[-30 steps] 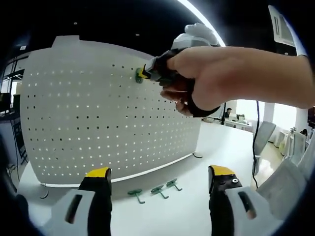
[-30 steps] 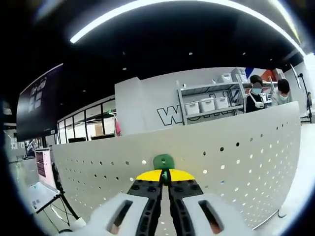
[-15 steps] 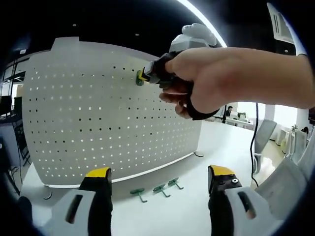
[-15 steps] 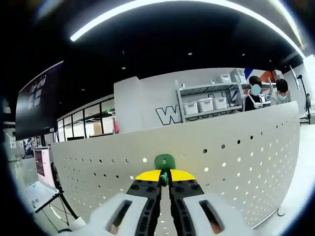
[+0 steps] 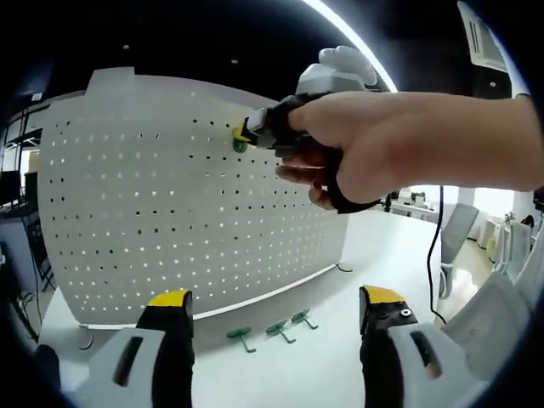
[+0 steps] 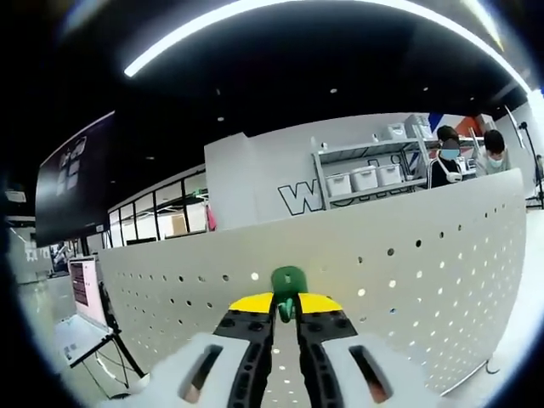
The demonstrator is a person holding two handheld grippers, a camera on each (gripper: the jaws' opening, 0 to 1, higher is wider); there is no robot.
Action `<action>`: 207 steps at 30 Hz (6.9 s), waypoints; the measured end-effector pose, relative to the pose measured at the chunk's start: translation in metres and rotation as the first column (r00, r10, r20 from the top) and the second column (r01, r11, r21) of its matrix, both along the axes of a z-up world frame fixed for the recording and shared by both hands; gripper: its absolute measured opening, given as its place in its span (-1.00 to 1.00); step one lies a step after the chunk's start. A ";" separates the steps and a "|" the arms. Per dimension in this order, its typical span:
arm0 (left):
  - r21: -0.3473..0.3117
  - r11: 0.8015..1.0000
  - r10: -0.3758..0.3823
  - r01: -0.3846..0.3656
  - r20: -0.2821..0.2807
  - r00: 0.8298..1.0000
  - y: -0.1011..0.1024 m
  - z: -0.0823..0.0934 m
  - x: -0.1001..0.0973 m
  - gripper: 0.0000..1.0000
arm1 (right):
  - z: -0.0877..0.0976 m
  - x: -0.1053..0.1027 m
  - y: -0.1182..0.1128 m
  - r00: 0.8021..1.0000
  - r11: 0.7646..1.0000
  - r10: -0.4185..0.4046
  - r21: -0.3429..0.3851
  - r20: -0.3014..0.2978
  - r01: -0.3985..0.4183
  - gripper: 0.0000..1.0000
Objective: Insert the hook assembly into the mounting plate slot until the hook locks in place.
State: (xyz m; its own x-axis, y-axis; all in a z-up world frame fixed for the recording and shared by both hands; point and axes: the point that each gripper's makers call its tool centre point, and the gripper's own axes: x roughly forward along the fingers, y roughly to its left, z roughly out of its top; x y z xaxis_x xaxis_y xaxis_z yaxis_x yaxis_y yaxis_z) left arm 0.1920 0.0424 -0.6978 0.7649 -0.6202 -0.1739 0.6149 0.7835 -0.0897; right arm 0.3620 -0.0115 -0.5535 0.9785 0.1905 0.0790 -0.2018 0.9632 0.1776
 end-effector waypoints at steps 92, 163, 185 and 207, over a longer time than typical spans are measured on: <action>0.038 0.999 -0.024 0.023 0.028 0.999 -0.009 0.011 0.002 0.69 | -0.050 -0.086 -0.039 0.876 0.874 0.481 -0.064 -0.030 -0.482 0.38; 0.064 0.998 -0.017 0.019 -0.021 1.000 0.011 -0.009 -0.010 0.72 | -0.152 -0.175 -0.137 0.889 0.906 0.403 -0.043 -0.216 -0.421 0.38; 0.092 0.996 -0.010 0.016 -0.065 0.998 0.029 -0.026 -0.023 0.71 | -0.183 -0.199 -0.156 0.870 0.908 0.376 -0.061 -0.318 -0.414 0.39; 0.118 0.993 0.006 0.007 -0.111 0.994 0.044 -0.044 -0.034 0.69 | -0.204 -0.215 -0.167 0.853 0.911 0.362 -0.051 -0.375 -0.409 0.39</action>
